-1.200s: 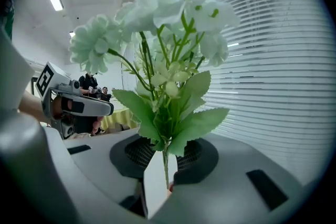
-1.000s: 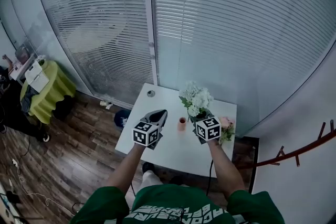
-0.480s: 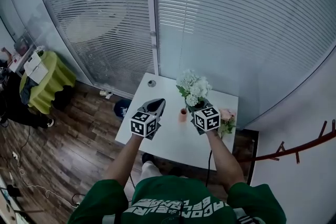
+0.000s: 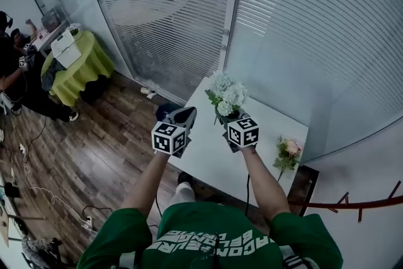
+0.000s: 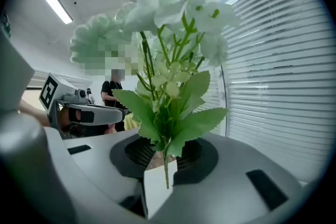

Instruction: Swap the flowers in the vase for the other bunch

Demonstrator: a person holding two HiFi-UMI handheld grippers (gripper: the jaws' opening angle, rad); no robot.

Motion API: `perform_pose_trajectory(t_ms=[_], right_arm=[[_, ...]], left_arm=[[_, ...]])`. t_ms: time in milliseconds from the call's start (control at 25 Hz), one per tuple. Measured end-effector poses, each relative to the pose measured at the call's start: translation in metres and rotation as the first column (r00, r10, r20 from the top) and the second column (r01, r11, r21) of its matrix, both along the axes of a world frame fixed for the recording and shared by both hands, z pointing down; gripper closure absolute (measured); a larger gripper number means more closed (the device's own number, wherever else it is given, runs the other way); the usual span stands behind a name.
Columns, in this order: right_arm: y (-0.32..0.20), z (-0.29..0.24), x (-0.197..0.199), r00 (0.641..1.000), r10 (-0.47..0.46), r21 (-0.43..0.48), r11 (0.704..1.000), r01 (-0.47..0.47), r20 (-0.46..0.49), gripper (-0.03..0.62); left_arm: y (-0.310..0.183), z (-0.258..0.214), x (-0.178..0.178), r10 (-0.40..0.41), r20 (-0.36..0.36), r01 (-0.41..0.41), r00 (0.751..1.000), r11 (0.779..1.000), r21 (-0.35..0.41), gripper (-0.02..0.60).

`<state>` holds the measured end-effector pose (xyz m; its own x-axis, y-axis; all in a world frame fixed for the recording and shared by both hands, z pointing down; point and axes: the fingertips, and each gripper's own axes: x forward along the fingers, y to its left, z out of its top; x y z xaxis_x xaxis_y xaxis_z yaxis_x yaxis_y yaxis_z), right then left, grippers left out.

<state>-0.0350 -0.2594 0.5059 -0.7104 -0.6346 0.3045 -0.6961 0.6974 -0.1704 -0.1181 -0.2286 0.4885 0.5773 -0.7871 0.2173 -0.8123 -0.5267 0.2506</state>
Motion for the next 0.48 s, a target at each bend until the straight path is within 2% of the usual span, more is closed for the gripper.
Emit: perform_pose_trajectory(t_ms=[120,280,480], right_arm=[[-0.003,0.006,-0.031,1.0,-0.03,-0.017,0.999,0.03,0.0,0.517],[-0.015,0.024,-0.049,0.999,-0.036,-0.058,0.998,0.036,0.003,0.517],[-0.025,0.067,-0.061,1.0,-0.009,-0.169,0.986,0.008,-0.004,0.517]], left_arm=[[-0.002,0.004,-0.026,-0.026,-0.002,0.026,1.0,1.0,-0.009,0.58],[-0.012,0.014,-0.047,-0.041,-0.003,0.041,0.999,0.999,-0.023,0.58],[-0.022,0.034,-0.059,-0.027,-0.003,0.027,1.0,0.998,-0.059,0.58]])
